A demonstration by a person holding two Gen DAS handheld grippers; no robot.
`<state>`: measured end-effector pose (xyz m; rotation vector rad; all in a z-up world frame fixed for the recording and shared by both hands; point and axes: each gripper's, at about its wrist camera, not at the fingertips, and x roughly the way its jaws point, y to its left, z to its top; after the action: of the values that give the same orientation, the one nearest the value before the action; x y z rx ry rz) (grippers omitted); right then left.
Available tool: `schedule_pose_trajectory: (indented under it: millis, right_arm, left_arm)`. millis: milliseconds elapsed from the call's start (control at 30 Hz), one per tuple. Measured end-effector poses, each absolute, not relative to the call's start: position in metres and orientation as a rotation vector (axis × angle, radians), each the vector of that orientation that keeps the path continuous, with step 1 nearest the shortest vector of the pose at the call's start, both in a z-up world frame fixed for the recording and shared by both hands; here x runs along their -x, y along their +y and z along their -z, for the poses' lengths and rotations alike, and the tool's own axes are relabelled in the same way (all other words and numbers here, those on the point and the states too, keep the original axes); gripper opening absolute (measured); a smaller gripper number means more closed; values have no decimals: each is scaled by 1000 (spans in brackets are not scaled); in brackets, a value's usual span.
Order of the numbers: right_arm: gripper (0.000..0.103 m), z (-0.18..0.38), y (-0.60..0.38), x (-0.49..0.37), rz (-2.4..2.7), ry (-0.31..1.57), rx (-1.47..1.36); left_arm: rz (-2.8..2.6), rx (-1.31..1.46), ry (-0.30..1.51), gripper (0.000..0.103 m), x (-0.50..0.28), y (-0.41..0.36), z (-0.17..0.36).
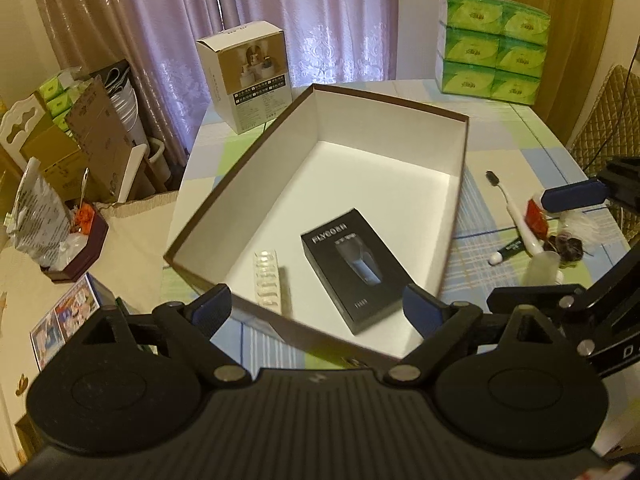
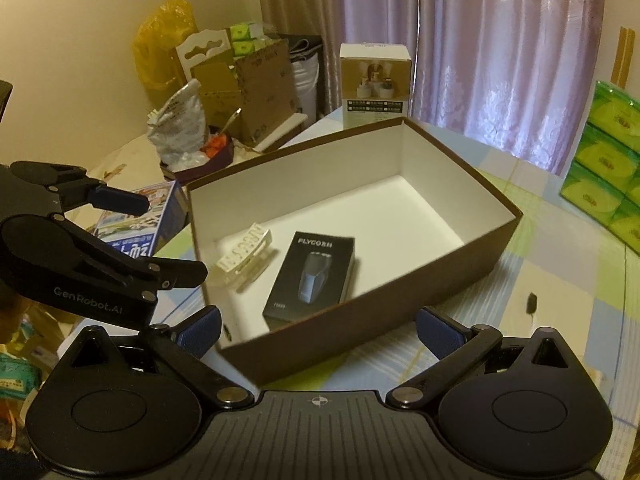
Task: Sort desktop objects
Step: 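Open the right tool dropping the FLYCO box while the left tool releases the comb strip, then move both tools back toward the remaining objects on the table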
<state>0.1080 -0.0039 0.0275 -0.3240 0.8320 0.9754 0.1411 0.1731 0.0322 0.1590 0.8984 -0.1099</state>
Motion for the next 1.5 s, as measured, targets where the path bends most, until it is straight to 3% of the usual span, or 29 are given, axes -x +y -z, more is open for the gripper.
schedule_pose_trajectory:
  millis: [800, 1200, 1500]
  right_arm:
    - [101, -12, -121, -86, -914, 937, 216]
    - [101, 7, -172, -95, -805, 1000, 172]
    - [101, 33, -194, -111, -725, 943, 193]
  left_arm:
    - [142, -114, 973, 91, -75, 98, -15]
    - [196, -136, 1013, 91, -74, 54, 5]
    - [247, -178, 1031, 90, -95, 25, 28]
